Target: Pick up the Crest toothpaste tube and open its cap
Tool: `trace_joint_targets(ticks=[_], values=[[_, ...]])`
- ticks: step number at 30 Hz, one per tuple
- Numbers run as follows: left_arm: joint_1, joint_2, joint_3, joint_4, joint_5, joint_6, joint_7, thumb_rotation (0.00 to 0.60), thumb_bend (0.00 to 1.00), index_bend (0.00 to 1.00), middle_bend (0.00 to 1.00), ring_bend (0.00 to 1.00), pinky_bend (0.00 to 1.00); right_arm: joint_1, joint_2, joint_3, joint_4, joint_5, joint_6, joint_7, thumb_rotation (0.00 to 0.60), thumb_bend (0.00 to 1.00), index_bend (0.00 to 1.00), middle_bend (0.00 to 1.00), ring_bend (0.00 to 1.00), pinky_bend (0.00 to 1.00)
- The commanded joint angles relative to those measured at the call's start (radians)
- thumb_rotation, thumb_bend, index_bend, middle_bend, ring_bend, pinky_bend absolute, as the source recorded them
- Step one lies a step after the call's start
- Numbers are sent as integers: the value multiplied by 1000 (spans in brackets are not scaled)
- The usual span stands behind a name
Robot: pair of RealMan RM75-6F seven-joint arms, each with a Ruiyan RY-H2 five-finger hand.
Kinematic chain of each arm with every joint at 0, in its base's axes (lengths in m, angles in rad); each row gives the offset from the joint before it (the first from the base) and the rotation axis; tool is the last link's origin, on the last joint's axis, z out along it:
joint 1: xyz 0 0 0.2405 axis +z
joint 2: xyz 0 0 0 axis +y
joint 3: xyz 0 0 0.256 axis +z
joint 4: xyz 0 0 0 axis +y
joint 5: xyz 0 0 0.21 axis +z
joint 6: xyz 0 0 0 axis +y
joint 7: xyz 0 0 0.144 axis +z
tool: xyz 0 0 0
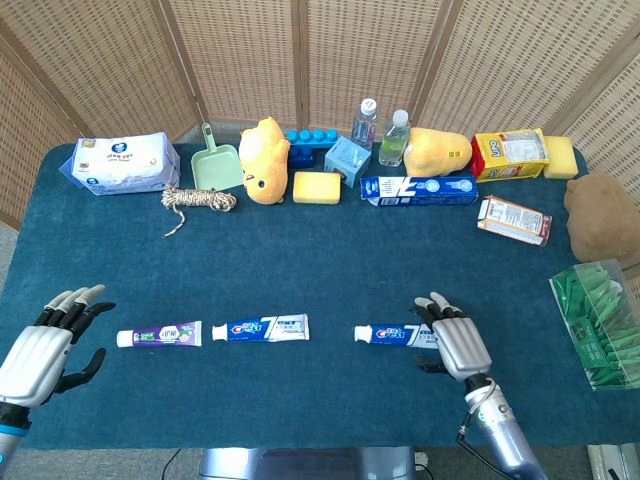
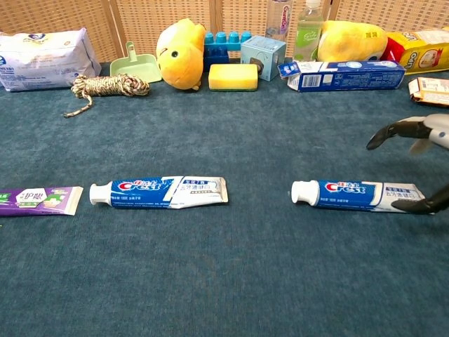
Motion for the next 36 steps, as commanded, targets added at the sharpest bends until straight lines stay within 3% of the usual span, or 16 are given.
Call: trace_joint_targets(ticks=[1, 25, 31, 36], values=[[-11, -8, -3, 2, -11, -18, 6, 600, 404, 176, 77, 84, 79, 25, -31, 10, 33, 48, -22, -50, 563, 240, 264, 186, 59, 235], [-38, -32, -7, 14, -30, -47, 2, 600, 403, 174, 60, 82, 79, 118, -77, 20, 47, 263, -44, -269, 555, 267, 370, 192, 52, 223], [-31, -29, -1, 21, -27, -37, -11, 600, 402, 173, 54, 74, 79, 147, -80, 17, 38, 314, -55, -312, 596, 286, 463, 220, 81, 227], [-19, -22, 7, 25, -20, -21, -29, 600, 402, 173, 50, 68, 79, 184, -86, 32, 28, 367, -76, -328, 600, 343, 619, 335, 197, 259]])
